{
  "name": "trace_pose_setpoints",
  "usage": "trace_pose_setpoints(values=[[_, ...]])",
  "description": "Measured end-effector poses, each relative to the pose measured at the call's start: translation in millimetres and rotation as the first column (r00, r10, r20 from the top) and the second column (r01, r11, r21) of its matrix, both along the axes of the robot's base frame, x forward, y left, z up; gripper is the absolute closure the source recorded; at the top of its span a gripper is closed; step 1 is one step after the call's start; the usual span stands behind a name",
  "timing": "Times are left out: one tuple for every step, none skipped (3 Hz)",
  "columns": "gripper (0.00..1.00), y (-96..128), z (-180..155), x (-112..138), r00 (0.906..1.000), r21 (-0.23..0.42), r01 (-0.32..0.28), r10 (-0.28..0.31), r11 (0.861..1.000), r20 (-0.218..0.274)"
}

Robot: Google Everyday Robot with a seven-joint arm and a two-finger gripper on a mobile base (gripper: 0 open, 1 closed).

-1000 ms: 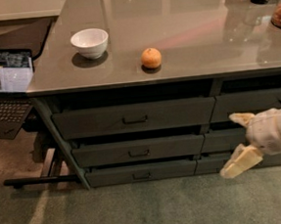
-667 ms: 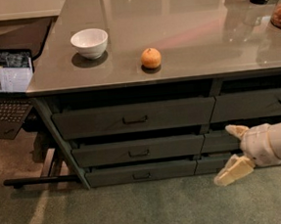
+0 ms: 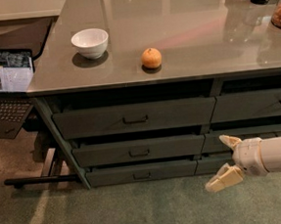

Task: Open middle drawer

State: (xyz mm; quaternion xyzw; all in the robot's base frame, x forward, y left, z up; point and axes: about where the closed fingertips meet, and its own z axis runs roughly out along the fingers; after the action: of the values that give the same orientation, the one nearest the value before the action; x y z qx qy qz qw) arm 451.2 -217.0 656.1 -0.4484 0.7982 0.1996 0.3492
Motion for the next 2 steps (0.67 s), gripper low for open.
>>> trace_pose_setpoints(values=[[0.00,4,-5,5,1.0000,0.024,-0.006,0.006,1.000,0.003],[0.00,20,-23,17,0.9992,0.053,-0.038,0.038,0.998,0.013]])
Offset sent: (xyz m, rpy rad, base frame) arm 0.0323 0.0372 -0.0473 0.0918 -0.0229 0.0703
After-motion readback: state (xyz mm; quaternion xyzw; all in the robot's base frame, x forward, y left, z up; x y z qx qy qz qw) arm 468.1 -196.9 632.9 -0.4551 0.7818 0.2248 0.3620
